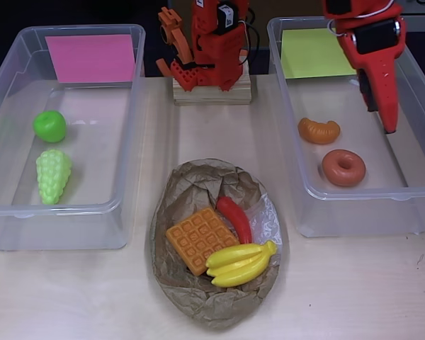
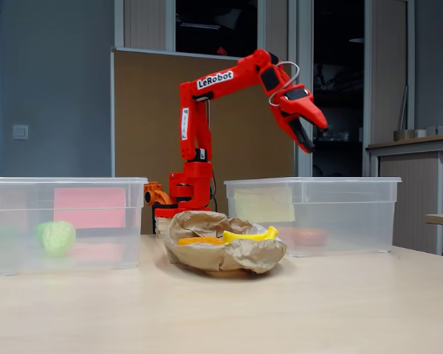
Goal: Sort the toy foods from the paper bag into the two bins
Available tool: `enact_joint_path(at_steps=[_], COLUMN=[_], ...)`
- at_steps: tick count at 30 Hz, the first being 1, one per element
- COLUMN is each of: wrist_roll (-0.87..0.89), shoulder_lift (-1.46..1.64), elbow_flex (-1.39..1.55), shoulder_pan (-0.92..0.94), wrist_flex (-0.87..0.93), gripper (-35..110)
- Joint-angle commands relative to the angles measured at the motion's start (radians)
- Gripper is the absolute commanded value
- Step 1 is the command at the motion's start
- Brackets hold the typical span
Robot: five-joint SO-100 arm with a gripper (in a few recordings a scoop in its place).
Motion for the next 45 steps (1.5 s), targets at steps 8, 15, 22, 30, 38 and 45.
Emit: enact_joint_path(at_steps=[8,15,22,30,38,45], wrist_roll=[-0.419,-0.614,-0.617,-0.535,-0.529,-0.534], shoulder_lift=[-0.021,-0.115,-0.272,-0.497,-0.627,-0.663], elbow_flex=[-0.025,0.120,0.150,0.061,-0.029,-0.083], shoulder_pan=[0.311,0.460,0.483,0.449,0.471,0.495], wrist_flex=[-0.064,-0.222,-0.313,-0.360,-0.370,-0.357], gripper=[36,39,38,38,36,26])
